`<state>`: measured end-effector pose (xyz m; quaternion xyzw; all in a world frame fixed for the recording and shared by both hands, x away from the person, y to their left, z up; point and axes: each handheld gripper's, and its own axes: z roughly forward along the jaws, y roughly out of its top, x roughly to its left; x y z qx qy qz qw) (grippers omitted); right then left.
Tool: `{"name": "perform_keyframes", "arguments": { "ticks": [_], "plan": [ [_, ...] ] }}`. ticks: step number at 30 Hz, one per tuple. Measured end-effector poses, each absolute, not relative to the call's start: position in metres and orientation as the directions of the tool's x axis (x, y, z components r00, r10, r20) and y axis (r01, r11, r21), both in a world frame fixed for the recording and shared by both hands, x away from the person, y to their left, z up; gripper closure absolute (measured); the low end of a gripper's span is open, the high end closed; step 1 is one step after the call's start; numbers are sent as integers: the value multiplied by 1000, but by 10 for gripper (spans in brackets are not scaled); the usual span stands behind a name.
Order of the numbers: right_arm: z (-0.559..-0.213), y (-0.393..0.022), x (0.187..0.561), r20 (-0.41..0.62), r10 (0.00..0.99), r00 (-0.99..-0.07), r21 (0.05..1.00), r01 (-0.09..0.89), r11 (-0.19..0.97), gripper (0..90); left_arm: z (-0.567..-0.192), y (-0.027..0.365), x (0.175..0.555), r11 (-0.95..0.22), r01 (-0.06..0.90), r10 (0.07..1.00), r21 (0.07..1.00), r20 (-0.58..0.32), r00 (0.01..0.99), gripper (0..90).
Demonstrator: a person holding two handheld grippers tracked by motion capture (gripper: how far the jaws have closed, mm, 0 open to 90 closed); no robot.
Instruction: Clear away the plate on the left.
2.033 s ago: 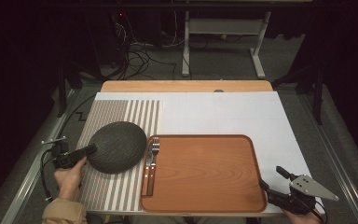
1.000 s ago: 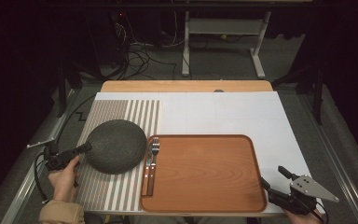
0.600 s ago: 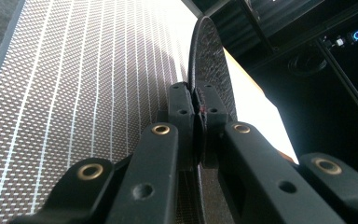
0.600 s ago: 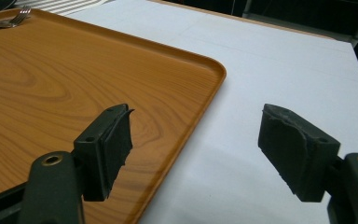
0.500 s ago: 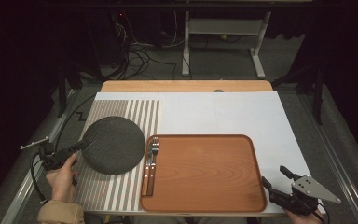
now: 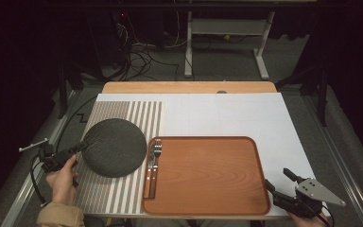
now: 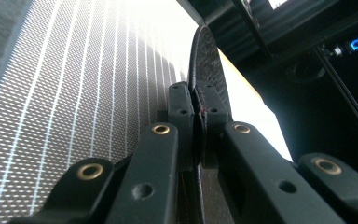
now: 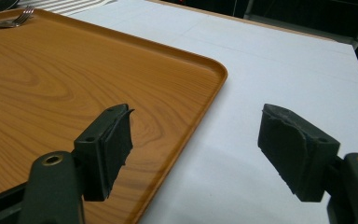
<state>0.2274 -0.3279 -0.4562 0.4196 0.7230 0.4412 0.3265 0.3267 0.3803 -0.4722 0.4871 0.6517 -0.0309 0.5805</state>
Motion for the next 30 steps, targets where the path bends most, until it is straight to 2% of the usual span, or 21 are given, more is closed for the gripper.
{"name": "perform_keyframes", "arguments": {
  "ticks": [6, 30],
  "plan": [
    [-456, -328, 228, -96, 893, -440, 911, 323, 258, 263, -473, 382, 328, 542, 671, 578, 505, -804, 139, 841],
    [-456, -328, 227, -99, 891, -444, 911, 319, 260, 263, -465, 379, 326, 549, 652, 595, 522, -793, 134, 842]
  ]
}}
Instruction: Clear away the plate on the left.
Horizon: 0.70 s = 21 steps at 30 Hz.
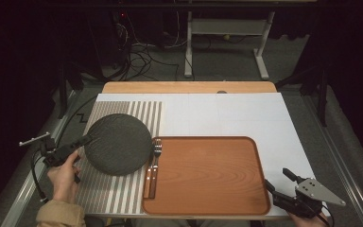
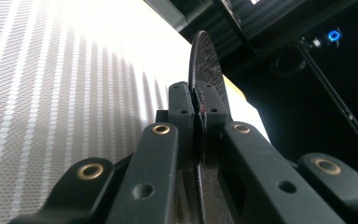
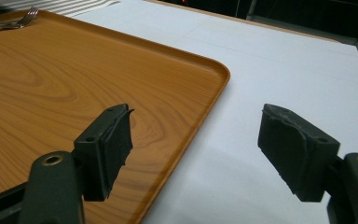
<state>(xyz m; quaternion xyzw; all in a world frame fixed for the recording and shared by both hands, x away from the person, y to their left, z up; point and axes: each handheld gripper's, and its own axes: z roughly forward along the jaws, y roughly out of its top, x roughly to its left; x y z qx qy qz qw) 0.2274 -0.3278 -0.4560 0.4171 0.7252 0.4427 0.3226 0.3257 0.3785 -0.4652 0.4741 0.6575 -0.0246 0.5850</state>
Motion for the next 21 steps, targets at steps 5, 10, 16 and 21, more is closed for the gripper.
{"name": "perform_keyframes", "arguments": {
  "ticks": [5, 10, 16, 21],
  "plan": [
    [-456, -328, 227, -97, 890, -446, 912, 318, 258, 261, -460, 376, 326, 549, 649, 584, 527, -797, 153, 843],
    [-456, -328, 227, -96, 888, -449, 912, 318, 259, 261, -450, 372, 327, 537, 650, 579, 538, -795, 180, 842],
    [-456, -327, 228, -98, 886, -453, 911, 316, 263, 261, -440, 358, 332, 494, 669, 582, 555, -783, 220, 841],
    [-456, -327, 228, -97, 884, -457, 911, 316, 263, 261, -435, 340, 336, 469, 681, 577, 563, -778, 246, 840]
  ]
}}
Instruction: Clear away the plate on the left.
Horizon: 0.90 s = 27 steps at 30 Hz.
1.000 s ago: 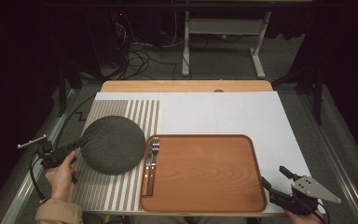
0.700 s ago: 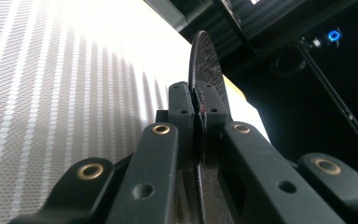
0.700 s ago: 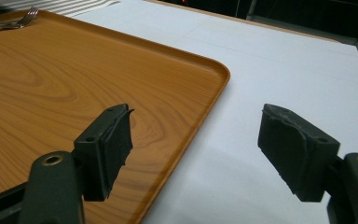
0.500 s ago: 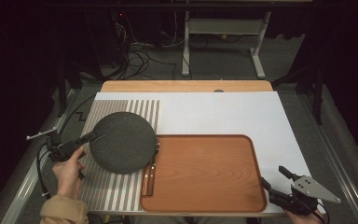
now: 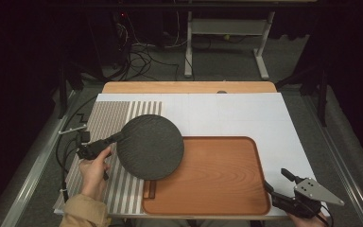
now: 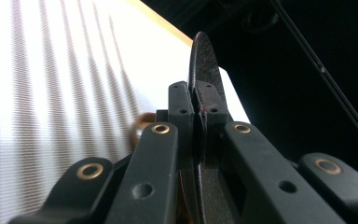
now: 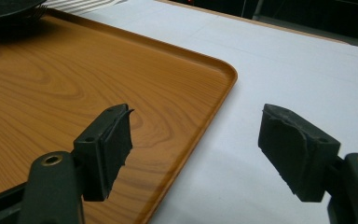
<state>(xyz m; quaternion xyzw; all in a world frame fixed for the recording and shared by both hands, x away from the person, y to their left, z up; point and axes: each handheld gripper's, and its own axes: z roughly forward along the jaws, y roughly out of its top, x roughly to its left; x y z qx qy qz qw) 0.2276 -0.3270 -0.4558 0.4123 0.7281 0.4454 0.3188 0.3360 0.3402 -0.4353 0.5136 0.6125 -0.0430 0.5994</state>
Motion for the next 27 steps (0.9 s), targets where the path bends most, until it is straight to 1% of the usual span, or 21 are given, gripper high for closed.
{"name": "perform_keyframes", "arguments": {
  "ticks": [15, 19, 27],
  "plan": [
    [-456, -325, 227, -97, 875, -474, 909, 316, 272, 260, -430, 268, 352, 357, 738, 526, 573, -776, 348, 836],
    [-456, -325, 227, -98, 874, -477, 909, 314, 274, 260, -432, 249, 357, 332, 754, 508, 567, -781, 364, 833],
    [-456, -325, 227, -102, 870, -483, 910, 308, 278, 260, -432, 218, 363, 278, 775, 505, 567, -773, 385, 830]
  ]
}}
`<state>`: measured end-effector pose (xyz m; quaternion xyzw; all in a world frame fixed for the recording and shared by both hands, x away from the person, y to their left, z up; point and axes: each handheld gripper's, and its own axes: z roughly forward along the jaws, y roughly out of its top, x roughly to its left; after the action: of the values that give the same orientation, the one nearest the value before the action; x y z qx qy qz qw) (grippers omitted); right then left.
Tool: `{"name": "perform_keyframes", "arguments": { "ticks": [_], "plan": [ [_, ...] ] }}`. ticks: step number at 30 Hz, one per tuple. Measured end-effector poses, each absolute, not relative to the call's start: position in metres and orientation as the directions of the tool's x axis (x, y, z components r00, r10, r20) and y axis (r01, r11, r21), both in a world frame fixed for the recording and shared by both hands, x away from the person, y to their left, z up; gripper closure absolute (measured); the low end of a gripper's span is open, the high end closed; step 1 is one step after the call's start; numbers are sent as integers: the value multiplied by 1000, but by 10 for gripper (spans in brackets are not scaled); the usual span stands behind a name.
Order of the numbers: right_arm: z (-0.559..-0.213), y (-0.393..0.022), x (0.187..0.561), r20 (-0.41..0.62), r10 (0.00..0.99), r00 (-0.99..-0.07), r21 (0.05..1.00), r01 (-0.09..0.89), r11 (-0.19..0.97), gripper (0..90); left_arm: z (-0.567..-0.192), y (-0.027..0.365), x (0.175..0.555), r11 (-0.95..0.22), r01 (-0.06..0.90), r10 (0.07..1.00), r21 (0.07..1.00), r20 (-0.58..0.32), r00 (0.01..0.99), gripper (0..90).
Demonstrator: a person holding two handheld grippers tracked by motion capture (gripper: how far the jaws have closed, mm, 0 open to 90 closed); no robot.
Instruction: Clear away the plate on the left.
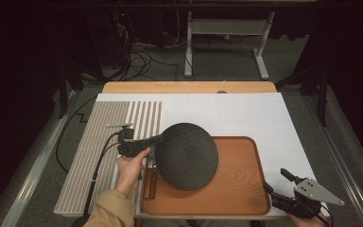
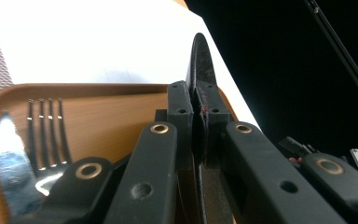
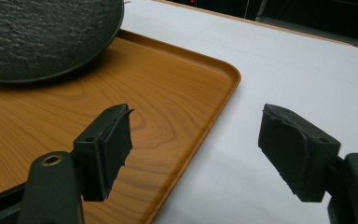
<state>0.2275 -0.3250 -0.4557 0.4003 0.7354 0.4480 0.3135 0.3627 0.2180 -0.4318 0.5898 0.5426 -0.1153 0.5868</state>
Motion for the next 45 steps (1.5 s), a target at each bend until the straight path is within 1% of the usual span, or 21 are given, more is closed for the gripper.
{"name": "perform_keyframes", "arguments": {
  "ticks": [12, 24, 32, 41, 45],
  "plan": [
    [-456, -325, 227, -101, 868, -486, 910, 307, 278, 259, -430, 173, 370, 174, 803, 497, 570, -755, 428, 834],
    [-456, -325, 227, -102, 867, -488, 910, 307, 280, 260, -436, 156, 372, 132, 817, 521, 561, -741, 424, 817],
    [-456, -324, 227, -103, 866, -489, 909, 308, 282, 259, -433, 151, 369, 91, 809, 559, 580, -703, 441, 783],
    [-456, -324, 228, -102, 865, -491, 908, 309, 282, 259, -430, 148, 367, 26, 787, 624, 617, -625, 469, 739],
    [-456, -324, 228, -99, 865, -492, 908, 311, 281, 258, -429, 146, 367, -15, 778, 660, 628, -578, 480, 737]
  ]
}}
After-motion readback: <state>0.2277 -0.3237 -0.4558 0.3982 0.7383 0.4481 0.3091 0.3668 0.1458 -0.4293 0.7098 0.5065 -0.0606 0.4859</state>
